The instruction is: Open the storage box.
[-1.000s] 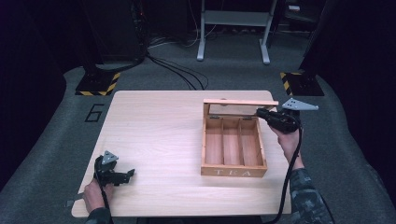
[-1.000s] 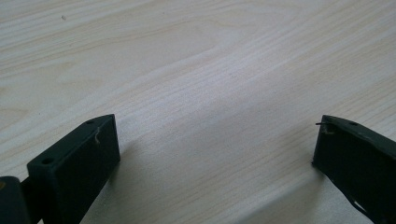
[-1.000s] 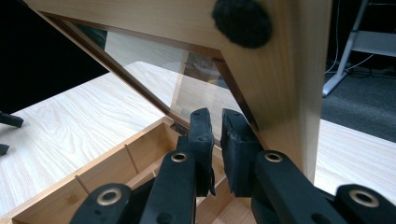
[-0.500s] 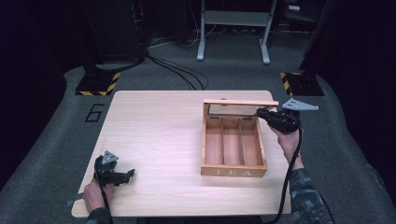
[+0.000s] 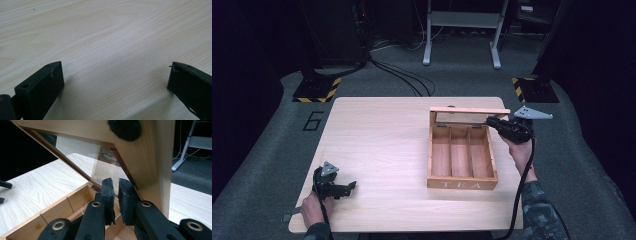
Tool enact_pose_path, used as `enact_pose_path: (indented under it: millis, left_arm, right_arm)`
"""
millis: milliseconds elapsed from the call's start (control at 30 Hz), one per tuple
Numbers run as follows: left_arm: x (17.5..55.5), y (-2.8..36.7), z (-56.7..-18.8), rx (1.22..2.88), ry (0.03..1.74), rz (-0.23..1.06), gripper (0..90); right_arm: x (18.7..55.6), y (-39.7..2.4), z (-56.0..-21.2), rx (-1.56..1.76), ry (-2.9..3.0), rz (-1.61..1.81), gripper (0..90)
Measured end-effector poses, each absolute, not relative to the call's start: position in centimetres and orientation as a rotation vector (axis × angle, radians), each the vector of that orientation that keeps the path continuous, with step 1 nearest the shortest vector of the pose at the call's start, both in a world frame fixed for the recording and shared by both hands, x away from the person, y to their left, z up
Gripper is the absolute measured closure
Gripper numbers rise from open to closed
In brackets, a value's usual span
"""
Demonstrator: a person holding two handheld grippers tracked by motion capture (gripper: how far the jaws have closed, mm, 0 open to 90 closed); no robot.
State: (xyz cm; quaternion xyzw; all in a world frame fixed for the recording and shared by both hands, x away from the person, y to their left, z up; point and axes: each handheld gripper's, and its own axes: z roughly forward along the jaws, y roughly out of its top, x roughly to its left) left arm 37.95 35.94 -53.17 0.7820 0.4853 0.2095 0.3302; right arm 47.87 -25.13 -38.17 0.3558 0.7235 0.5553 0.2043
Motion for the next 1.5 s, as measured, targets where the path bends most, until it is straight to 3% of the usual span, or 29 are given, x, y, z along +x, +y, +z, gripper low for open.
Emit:
enact_pose_path:
  millis: [1500]
  left_arm:
    - [37.97,35.91,-53.21,2.04,1.268,0.551,0.3]
  right_arm:
    - [47.82,-25.12,-38.2,0.985,2.025,1.537,82.7]
